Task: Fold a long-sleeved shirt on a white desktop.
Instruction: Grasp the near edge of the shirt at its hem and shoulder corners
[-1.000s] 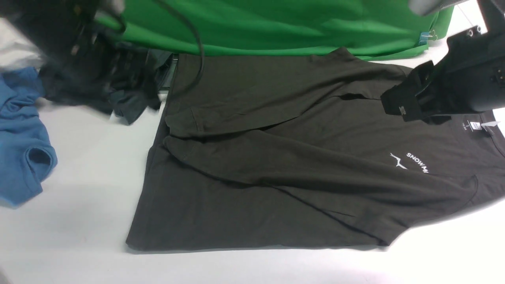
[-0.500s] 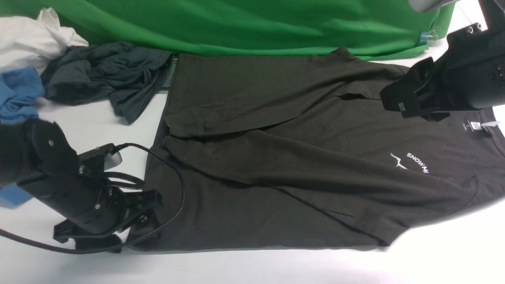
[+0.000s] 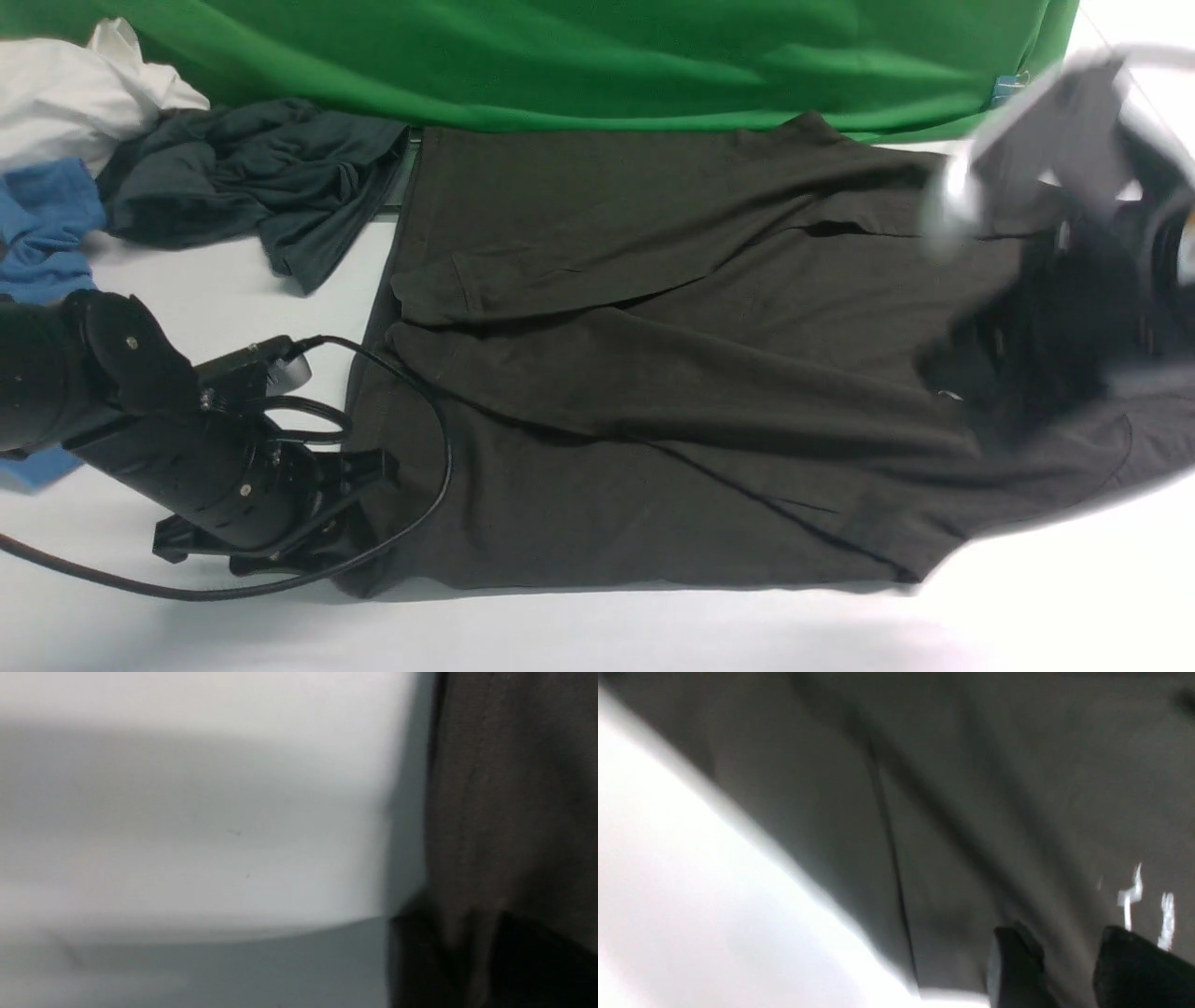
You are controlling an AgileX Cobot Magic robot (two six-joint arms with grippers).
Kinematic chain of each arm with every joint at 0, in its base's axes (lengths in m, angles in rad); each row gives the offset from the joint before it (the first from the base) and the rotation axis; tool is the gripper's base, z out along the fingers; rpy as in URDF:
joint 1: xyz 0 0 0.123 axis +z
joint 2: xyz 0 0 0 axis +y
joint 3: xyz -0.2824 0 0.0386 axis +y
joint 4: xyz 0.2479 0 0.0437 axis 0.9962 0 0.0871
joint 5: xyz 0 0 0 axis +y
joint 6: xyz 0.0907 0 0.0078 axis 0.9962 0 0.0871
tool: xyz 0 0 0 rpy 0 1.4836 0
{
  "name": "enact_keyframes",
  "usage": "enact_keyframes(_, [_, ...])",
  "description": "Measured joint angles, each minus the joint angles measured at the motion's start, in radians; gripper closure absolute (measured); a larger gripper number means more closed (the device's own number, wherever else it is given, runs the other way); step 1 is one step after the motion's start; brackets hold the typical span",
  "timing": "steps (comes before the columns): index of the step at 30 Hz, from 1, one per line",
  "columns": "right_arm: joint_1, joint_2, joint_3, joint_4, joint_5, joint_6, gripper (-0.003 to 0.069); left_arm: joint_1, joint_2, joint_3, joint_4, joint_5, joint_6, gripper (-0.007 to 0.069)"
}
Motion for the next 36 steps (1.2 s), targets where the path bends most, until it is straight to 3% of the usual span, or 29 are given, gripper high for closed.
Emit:
enact_keyframes(3, [0.0, 0.008, 0.081, -0.056, -0.008, -0.078, 0.0417, 0.0, 0.004, 0.0, 0.014, 0.009, 0.007, 0.0569])
enact_keyframes(5, [0.0, 0.03, 0.138, -0.082, -0.067, -0.114, 0.0395, 0.0, 0.004, 0.0, 0.019, 0.01, 0.007, 0.0593])
enact_keyframes(6, [0.0, 0.033, 0.143, -0.082, -0.072, -0.119, 0.0391, 0.0, 0.004, 0.0, 0.019, 0.01, 0.007, 0.0593])
enact_keyframes(10, [0.0, 0.111, 0.213, -0.09, -0.139, -0.286, 0.0264, 0.0, 0.004, 0.0, 0.019, 0.01, 0.008, 0.0594])
enact_keyframes(13, [0.0, 0.16, 0.222, -0.091, -0.172, -0.335, 0.0236, 0.0, 0.003, 0.0, 0.019, 0.012, 0.008, 0.0594])
enact_keyframes(28, [0.0, 0.401, 0.21, -0.056, -0.345, -0.413, 0.0222, 0.0, 0.003, 0.0, 0.018, 0.006, 0.009, 0.0594])
enact_keyframes(31, [0.0, 0.407, 0.206, -0.048, -0.362, -0.412, 0.0263, 0.0, 0.003, 0.0, 0.019, 0.005, 0.009, 0.0594])
enact_keyframes(33, [0.0, 0.409, 0.205, -0.042, -0.357, -0.411, 0.0347, 0.0, 0.003, 0.0, 0.02, 0.005, 0.009, 0.0594])
enact_keyframes(36, [0.002, 0.413, 0.203, -0.033, -0.335, -0.404, 0.0539, 0.0, 0.003, 0.0, 0.022, 0.005, 0.014, 0.0594])
